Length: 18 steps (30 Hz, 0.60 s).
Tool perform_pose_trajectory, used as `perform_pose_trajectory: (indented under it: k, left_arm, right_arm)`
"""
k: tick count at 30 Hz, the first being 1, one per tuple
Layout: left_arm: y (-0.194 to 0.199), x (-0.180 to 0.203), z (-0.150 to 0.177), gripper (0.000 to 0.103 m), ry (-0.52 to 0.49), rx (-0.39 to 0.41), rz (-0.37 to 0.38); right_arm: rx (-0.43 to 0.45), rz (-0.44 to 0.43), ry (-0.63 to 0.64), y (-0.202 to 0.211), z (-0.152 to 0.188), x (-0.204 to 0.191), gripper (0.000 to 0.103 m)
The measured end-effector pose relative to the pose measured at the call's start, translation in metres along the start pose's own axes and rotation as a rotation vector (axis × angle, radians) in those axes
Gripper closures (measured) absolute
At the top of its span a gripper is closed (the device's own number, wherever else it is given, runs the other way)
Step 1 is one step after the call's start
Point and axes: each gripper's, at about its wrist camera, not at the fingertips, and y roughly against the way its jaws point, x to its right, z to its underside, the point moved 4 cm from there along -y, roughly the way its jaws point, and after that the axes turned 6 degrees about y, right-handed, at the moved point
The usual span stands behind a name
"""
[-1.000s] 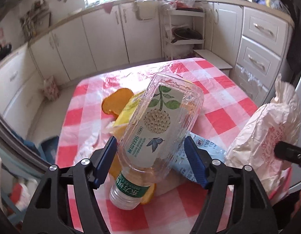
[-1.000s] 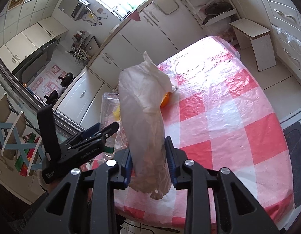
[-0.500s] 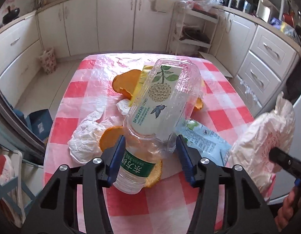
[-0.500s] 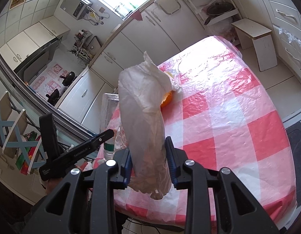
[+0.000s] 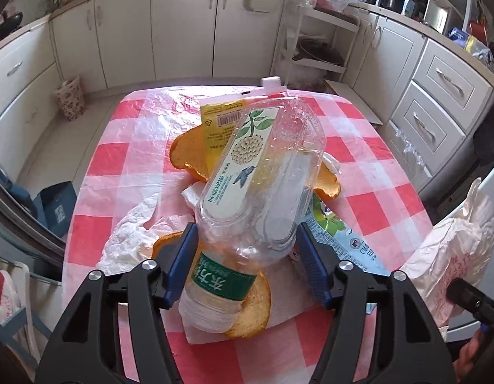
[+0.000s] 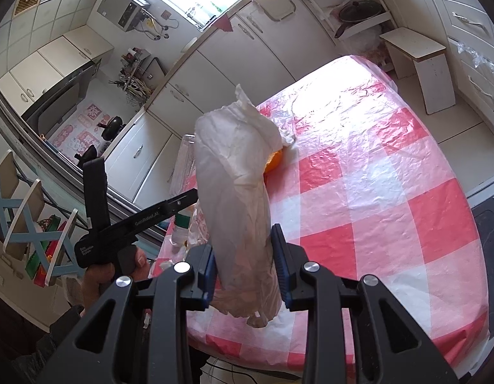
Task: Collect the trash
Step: 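Grasp the clear water bottle with the left gripper while the right gripper holds the bag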
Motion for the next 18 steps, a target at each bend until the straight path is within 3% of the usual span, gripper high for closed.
perform_pose_trajectory:
  k: [14, 15, 16, 18]
  left_arm:
    - [0.06, -0.02, 0.012, 0.061, 0.108, 0.063, 0.084]
    - [0.065, -0.02, 0.015, 0.07, 0.108, 0.067, 0.084]
    - [0.066, -0.02, 0.018, 0.1, 0.108, 0.055, 0.089]
    - [0.066, -0.022, 0.027, 0.1, 0.119, 0.016, 0.114]
  right_arm:
    - [0.006, -0.004, 0.01, 0.002, 0.0, -0.003, 0.071]
    - [0.005, -0.003, 0.013, 0.002, 0.0, -0.005, 0.071]
    - [0.005, -0.002, 0.018, 0.002, 0.0, -0.006, 0.071]
    - [0.002, 0.003, 0.028, 0.0, 0.001, -0.007, 0.071]
